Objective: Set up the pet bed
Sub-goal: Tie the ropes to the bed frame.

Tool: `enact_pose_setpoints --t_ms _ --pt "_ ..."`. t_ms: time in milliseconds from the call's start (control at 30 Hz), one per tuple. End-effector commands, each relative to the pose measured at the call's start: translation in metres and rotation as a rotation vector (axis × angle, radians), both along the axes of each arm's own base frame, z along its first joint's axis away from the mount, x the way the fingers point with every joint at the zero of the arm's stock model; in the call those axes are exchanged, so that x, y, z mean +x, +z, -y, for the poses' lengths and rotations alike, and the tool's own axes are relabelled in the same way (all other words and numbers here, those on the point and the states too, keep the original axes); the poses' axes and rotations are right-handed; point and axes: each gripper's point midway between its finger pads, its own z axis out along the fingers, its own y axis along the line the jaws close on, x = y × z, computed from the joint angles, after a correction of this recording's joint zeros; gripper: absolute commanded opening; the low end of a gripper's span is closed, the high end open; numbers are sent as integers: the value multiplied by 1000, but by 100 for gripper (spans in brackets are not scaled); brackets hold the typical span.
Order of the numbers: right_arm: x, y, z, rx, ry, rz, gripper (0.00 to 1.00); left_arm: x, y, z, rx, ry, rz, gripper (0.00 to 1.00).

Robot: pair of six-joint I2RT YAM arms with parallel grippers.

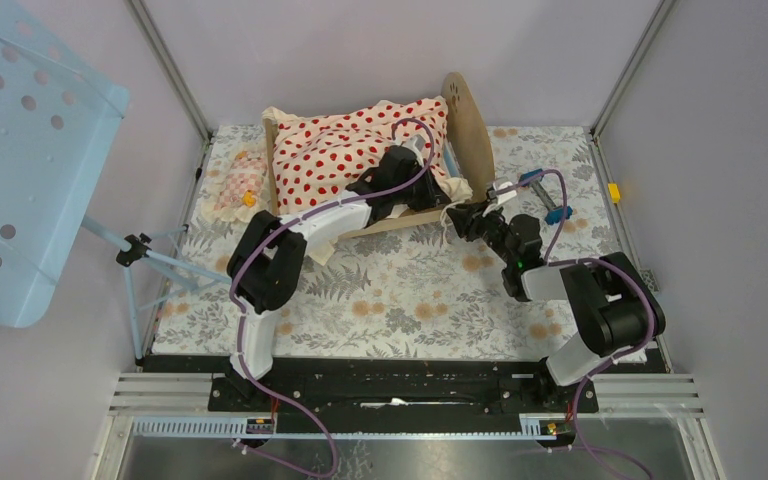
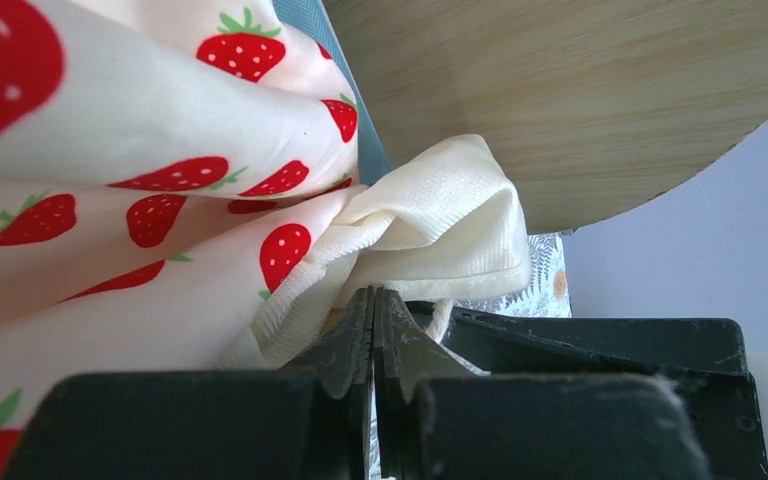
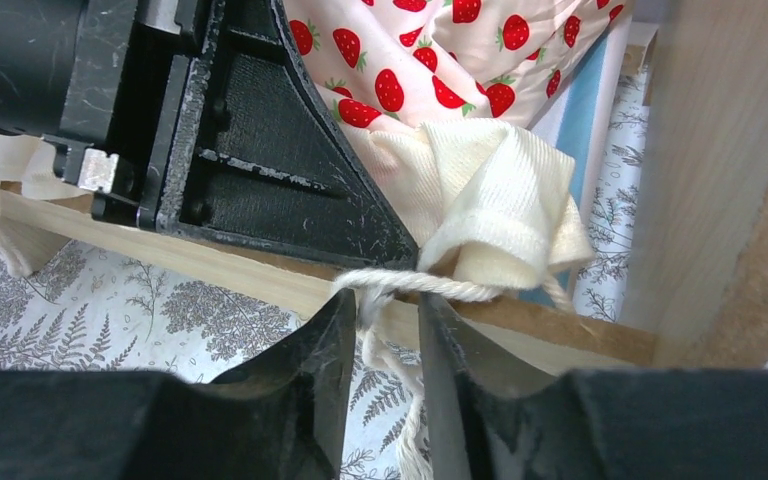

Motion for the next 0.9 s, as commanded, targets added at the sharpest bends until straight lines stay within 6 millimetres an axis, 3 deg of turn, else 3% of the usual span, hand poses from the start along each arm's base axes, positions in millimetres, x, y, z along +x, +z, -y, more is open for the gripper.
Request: enact_pose_setpoints --t_ms 0,467,667,867 --pt "0 26 12 2 -59 90 39 3 43 3 -74 -4 67 0" --pt "-19 12 39 -45 -175 20 45 16 54 -8 -66 29 97 0" --pt "-28 3 26 -68 -80 1 44 17 71 -8 -88 19 130 0" --pt "-20 -17 18 -64 -54 -65 43 18 74 -9 -88 22 136 0"
